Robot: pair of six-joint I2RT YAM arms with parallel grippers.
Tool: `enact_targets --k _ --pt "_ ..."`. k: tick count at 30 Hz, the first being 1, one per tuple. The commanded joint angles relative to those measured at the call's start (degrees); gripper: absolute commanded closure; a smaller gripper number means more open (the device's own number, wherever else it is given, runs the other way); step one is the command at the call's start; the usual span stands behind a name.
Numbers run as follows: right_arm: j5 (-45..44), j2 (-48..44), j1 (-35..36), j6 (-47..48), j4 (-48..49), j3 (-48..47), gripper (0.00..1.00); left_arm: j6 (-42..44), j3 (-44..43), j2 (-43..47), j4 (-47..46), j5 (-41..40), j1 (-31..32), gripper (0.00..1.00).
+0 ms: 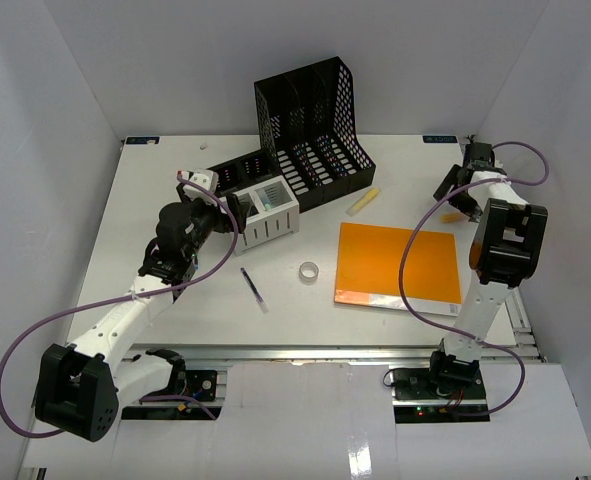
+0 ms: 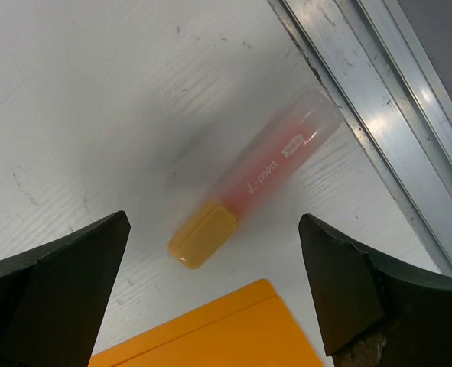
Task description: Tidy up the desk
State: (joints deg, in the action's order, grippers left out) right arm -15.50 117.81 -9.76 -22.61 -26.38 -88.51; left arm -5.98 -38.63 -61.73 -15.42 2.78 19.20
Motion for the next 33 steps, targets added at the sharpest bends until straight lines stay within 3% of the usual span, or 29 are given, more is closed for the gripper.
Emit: enact_targets --k 1,5,11,20,33 --pt "0.81 1.47 -0.32 -2.23 -0.54 -2.01 0.01 0.09 -1.62 0.99 0.12 -0.68 -0.13 0.02" --pt "1.06 2.13 -0.90 -2.78 -0.55 -3.00 0.01 0.00 -1.52 0.65 0.04 -0.34 -0.20 0.02" --pt "-1.79 2.93 -1.05 -3.10 -0.69 -4.26 0.16 0.18 -1.42 0.63 0.08 -1.07 -0.13 0.02" --pt "1.59 3.13 -1.05 -2.27 -0.61 -4.65 0.36 0.26 -1.45 0.48 0.04 -1.02 -0.22 0.02" --pt "5.38 -1.25 0.09 -2.44 0.09 1.13 0.41 0.27 -1.45 1.00 0.13 -1.37 -0.13 0.02"
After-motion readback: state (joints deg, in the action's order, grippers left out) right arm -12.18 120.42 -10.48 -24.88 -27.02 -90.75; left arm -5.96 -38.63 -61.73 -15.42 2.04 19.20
